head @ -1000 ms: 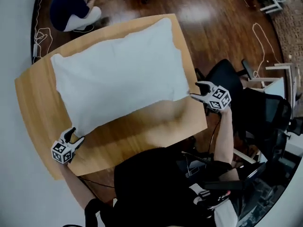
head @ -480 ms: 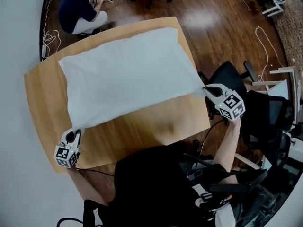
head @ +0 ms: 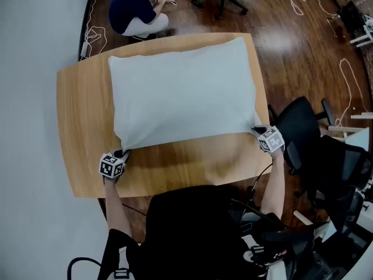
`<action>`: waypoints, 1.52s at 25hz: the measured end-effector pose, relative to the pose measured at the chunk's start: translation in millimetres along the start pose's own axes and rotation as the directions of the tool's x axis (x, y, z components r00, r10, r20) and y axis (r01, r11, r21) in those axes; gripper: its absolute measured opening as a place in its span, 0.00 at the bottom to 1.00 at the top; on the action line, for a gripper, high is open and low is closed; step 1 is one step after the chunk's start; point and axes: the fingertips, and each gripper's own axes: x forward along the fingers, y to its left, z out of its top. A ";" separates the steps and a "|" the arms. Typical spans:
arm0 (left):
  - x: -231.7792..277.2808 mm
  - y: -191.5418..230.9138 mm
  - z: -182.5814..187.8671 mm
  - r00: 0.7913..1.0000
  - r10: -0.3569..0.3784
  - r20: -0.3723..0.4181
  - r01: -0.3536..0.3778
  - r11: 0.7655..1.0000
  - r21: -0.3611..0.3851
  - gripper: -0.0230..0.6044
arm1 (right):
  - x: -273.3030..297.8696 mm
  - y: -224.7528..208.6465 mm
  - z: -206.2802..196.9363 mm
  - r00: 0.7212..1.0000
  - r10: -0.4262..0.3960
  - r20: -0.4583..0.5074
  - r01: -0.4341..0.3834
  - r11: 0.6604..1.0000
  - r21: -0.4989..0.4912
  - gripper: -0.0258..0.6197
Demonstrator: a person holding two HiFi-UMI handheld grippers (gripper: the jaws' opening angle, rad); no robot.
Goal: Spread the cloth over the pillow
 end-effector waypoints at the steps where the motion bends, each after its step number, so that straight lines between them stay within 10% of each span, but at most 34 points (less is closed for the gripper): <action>1: -4.5 2.2 0.7 1.000 0.006 0.003 -0.006 1.000 -0.003 0.07 | -4.1 2.0 2.1 1.000 -0.004 0.006 0.004 1.000 0.002 0.05; 13: 4.7 9.3 -1.1 0.999 0.026 0.031 -0.024 0.998 -0.058 0.08 | 26.8 7.5 9.6 0.992 0.003 0.124 -0.006 1.000 0.028 0.06; 18: 2.1 10.1 6.9 0.998 0.024 0.064 -0.019 0.997 -0.075 0.10 | -16.6 -6.8 -30.0 0.998 0.021 0.060 -0.024 0.998 0.054 0.44; 30: -33.6 6.7 -2.7 0.989 0.045 0.139 -0.018 0.981 -0.193 0.16 | -19.9 0.0 -41.9 0.997 0.048 -0.065 -0.053 0.995 -0.080 0.40; 33: -45.2 15.2 -12.5 0.986 0.095 0.139 -0.062 0.972 -0.228 0.15 | -64.4 -52.3 -10.2 0.990 -0.052 0.132 0.045 0.998 0.050 0.36; 36: -37.1 23.1 -19.1 0.986 0.111 0.128 -0.075 0.963 -0.258 0.16 | -67.9 -116.0 40.2 0.926 -0.163 0.341 0.081 0.967 0.241 0.21; 38: -29.2 21.8 -19.5 0.988 0.106 0.113 -0.074 0.964 -0.257 0.15 | -48.9 -141.0 79.1 0.864 -0.126 0.487 -0.070 0.929 0.364 0.18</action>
